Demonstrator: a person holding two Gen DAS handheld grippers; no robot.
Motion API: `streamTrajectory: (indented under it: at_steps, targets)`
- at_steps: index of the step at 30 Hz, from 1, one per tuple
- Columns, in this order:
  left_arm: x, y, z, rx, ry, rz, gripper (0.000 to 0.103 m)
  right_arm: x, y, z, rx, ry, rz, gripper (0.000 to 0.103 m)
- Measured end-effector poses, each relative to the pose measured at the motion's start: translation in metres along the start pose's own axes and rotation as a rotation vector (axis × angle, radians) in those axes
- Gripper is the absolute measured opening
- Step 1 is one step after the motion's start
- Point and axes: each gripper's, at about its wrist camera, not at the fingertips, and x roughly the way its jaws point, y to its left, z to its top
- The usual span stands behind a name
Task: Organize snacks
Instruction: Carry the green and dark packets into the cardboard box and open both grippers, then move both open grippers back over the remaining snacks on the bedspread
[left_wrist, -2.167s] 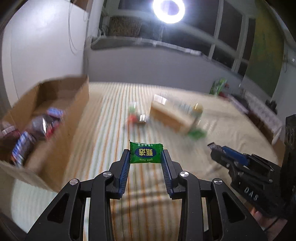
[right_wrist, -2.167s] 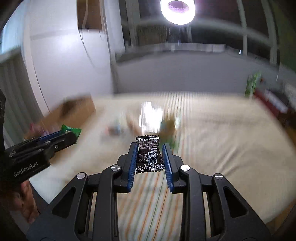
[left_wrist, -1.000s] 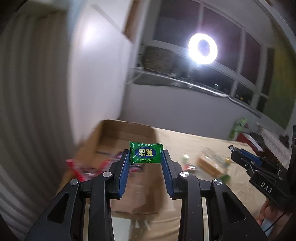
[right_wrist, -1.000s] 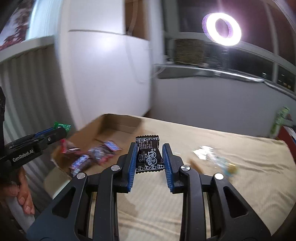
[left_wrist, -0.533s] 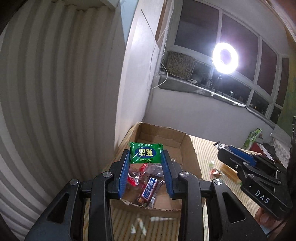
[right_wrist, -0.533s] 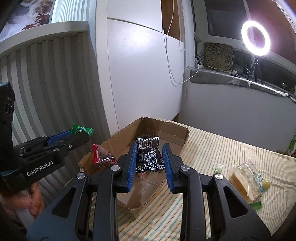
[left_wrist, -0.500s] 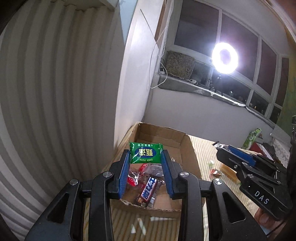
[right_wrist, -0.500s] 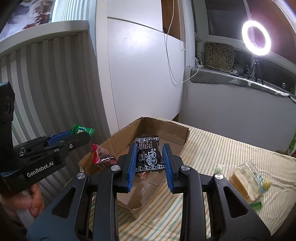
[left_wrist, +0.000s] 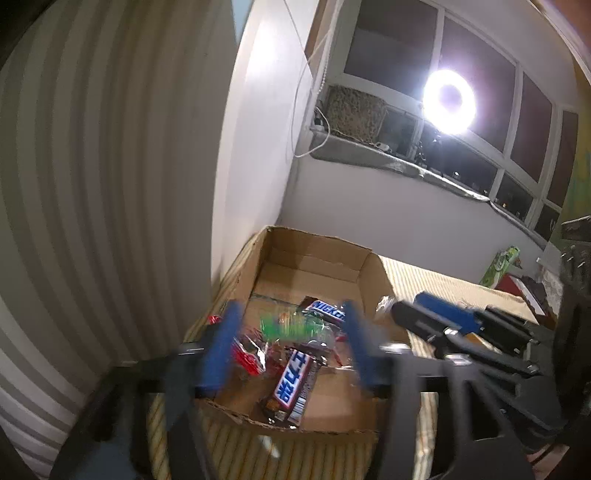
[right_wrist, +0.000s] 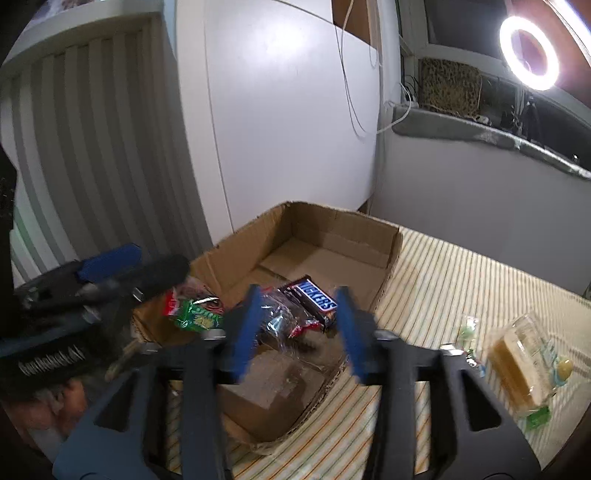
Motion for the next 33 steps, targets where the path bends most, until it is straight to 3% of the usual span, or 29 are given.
streamTrajectory:
  at_steps: [10,19,26,33]
  targets:
    - [0.001,0.027,0.004,-0.096,-0.016,0.057,0.074,0.005,-0.006,-0.003,0.006,-0.002,-0.016,0.057]
    - [-0.017,0.029,0.005,-0.094,-0.038,0.069,0.075,-0.011,0.011,-0.001,-0.012,-0.025,0.0,0.057]
    - [-0.024,0.017,0.004,-0.064,-0.05,0.071,0.075,-0.028,0.004,-0.007,0.009,-0.05,0.0,0.057]
    - [-0.018,-0.023,0.003,0.014,-0.037,0.044,0.075,-0.056,-0.039,-0.024,0.085,-0.079,-0.037,0.057]
